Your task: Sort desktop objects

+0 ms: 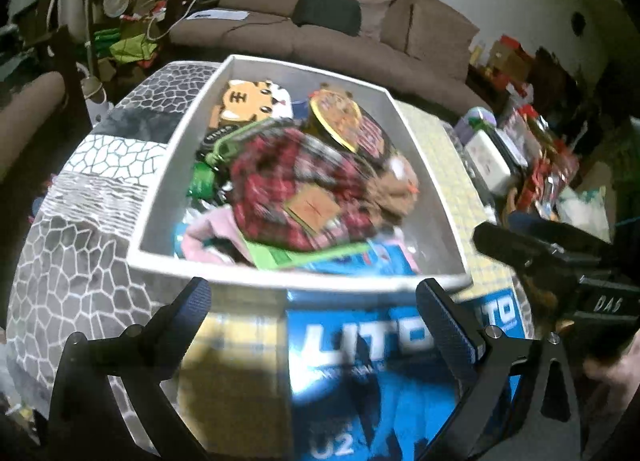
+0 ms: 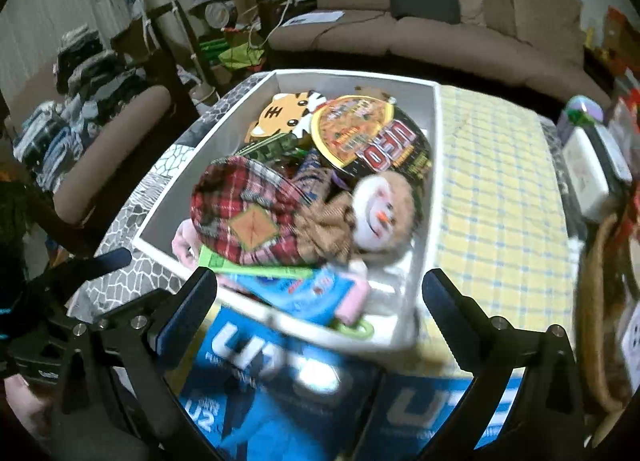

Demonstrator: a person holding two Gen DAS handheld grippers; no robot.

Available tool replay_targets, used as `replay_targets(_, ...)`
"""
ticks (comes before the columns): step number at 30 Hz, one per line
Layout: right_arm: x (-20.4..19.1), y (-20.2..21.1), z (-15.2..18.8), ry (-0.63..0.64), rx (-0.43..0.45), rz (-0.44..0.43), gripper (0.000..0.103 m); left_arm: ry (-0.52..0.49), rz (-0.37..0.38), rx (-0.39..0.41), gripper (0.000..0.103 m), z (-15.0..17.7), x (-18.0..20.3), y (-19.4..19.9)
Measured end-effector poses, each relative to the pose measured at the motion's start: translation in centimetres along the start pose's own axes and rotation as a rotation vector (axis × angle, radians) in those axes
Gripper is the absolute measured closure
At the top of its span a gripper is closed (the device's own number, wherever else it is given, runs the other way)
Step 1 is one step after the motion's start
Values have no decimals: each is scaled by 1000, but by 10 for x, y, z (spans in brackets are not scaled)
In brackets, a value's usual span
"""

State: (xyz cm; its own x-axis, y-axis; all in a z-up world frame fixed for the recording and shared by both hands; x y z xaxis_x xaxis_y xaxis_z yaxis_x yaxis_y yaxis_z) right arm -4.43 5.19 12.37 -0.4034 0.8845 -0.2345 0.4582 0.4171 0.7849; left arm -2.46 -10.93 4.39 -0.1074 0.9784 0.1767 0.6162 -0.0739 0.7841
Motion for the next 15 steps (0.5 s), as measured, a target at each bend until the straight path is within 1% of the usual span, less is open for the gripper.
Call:
replay_targets(5, 37, 34, 28, -67, 42, 13, 0, -60, -35, 22, 0, 20, 33, 8)
replay_targets(9, 75, 50, 61, -117, 49, 53, 0, -104, -60, 35, 0, 36, 62, -1)
replay_targets(13, 104, 47, 91, -167, 59, 79, 0, -160, -90, 46, 0, 52, 87, -20)
replay_targets(15, 116, 42, 105, -188, 69, 100, 0, -167, -125, 53, 0, 57, 93, -31)
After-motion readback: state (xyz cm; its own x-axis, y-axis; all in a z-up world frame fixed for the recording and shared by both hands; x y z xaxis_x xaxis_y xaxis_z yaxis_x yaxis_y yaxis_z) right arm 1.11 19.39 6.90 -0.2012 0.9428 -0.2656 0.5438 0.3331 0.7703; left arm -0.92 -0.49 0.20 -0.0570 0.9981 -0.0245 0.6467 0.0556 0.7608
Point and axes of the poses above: each gripper's, at about its wrist camera, not at the fingertips, and y roughly against the way its jaws point, x to its right, z to its underside, the point moved 6 cm from there along -y, roughly the way its jaws point, and after that the axes turned 6 degrees about -z, right-handed, at the moved point
